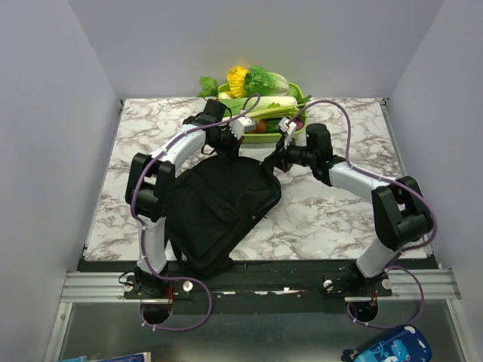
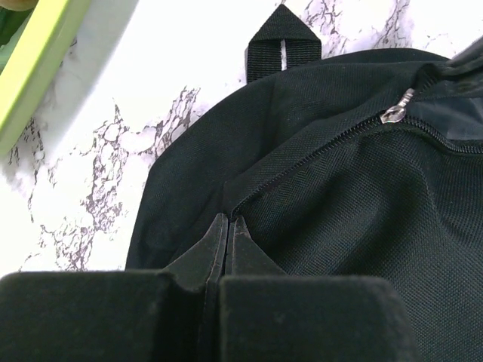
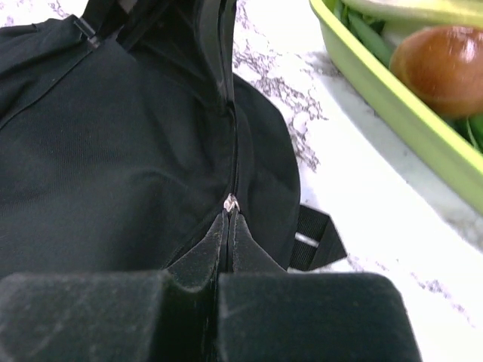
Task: Pack the student bag
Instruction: Zip the student bag at the center of the board.
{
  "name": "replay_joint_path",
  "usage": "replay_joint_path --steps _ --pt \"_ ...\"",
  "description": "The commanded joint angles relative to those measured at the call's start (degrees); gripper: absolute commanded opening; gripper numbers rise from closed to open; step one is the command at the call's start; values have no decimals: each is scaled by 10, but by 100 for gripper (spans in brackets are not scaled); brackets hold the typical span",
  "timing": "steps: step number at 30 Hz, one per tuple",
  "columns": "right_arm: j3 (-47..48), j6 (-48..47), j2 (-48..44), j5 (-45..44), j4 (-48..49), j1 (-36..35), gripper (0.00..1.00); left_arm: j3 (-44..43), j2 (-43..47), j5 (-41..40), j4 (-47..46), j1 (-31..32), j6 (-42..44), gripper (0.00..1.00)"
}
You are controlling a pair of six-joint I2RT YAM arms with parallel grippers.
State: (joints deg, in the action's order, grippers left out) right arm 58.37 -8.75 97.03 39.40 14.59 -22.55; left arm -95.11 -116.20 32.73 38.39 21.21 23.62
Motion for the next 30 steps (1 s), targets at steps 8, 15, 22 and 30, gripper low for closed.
replay_joint_path --steps 8,15,22,30 --pt "-122 86 -143 -155 38 -6 1 -2 6 -67 -17 5 -31 0" --pt "-158 127 -206 -203 -2 -11 1 -8 7 -83 -21 2 -37 0" --pt "-198 150 -261 -223 -40 -27 1 -13 3 -137 -36 -5 -47 0" --pt "-228 171 -287 -227 -18 -30 1 -36 10 -108 -11 -7 -56 0"
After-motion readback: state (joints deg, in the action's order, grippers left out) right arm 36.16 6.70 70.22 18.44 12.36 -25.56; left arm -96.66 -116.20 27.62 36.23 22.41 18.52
